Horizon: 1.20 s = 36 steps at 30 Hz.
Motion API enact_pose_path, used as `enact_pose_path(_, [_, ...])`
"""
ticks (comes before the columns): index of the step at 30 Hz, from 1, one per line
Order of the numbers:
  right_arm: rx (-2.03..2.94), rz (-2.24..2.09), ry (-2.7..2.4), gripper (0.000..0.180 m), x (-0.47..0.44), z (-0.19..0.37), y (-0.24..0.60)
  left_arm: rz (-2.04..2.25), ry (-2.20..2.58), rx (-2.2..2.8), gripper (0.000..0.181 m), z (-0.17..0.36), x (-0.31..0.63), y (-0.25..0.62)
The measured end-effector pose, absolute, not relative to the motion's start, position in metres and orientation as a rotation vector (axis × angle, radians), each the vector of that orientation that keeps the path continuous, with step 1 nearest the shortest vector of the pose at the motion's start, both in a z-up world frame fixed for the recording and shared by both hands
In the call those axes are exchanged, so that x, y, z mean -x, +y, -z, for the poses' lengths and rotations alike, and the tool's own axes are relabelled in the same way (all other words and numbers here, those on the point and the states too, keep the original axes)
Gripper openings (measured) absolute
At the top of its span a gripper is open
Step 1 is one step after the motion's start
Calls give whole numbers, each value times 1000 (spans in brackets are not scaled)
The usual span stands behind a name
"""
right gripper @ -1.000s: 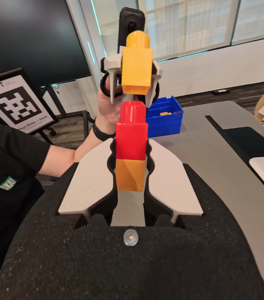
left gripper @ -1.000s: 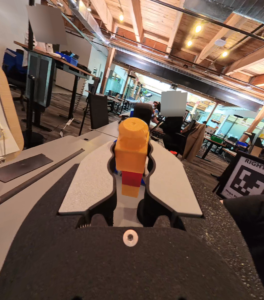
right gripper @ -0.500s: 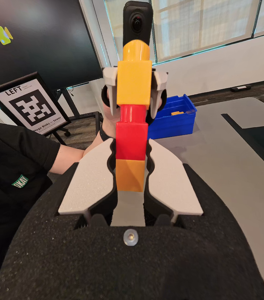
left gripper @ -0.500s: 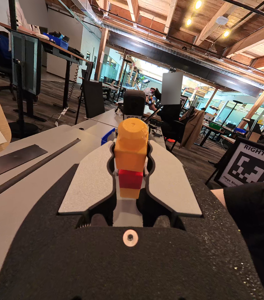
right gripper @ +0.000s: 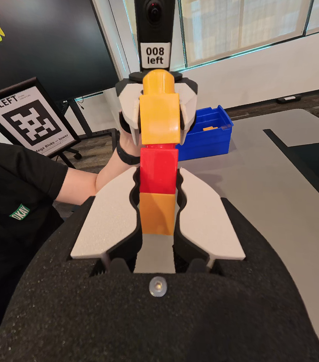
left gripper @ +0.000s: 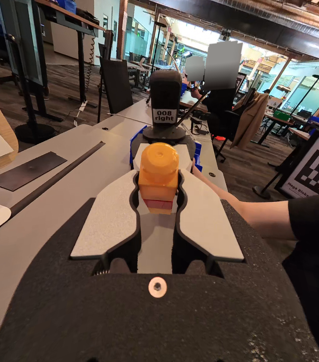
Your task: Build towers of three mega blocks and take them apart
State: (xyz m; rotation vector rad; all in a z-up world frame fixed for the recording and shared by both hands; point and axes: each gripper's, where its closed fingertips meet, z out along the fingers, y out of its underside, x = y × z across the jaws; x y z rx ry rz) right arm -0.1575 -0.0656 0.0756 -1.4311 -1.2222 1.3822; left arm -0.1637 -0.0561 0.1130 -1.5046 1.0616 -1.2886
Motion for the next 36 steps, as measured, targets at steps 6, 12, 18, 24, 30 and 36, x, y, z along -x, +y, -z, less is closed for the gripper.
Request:
enact_pose_path(6, [1382, -1357, -1273, 34, 153, -76, -72, 1376, 1122, 1504, 36, -108, 161, -66])
enact_pose_path(12, [1329, -1441, -1230, 34, 146, -83, -72, 1355, 1158, 1508, 36, -103, 156, -68])
enact_pose_path(18, [1344, -1410, -1226, 34, 138, -84, -70, 1364, 1142, 1492, 36, -102, 148, -67])
enact_pose_path(24, [1357, -1399, -1238, 34, 139, -81, -70, 1352, 1157, 1485, 36, -100, 149, -67])
enact_pose_path(30, [1435, -1421, -1220, 34, 137, -76, -68, 1404, 1104, 1547, 35, -98, 145, -62])
enact_pose_path(36, [1592, -1188, -1303, 37, 142, -51, -62, 1401, 1108, 1618, 35, -84, 139, -56])
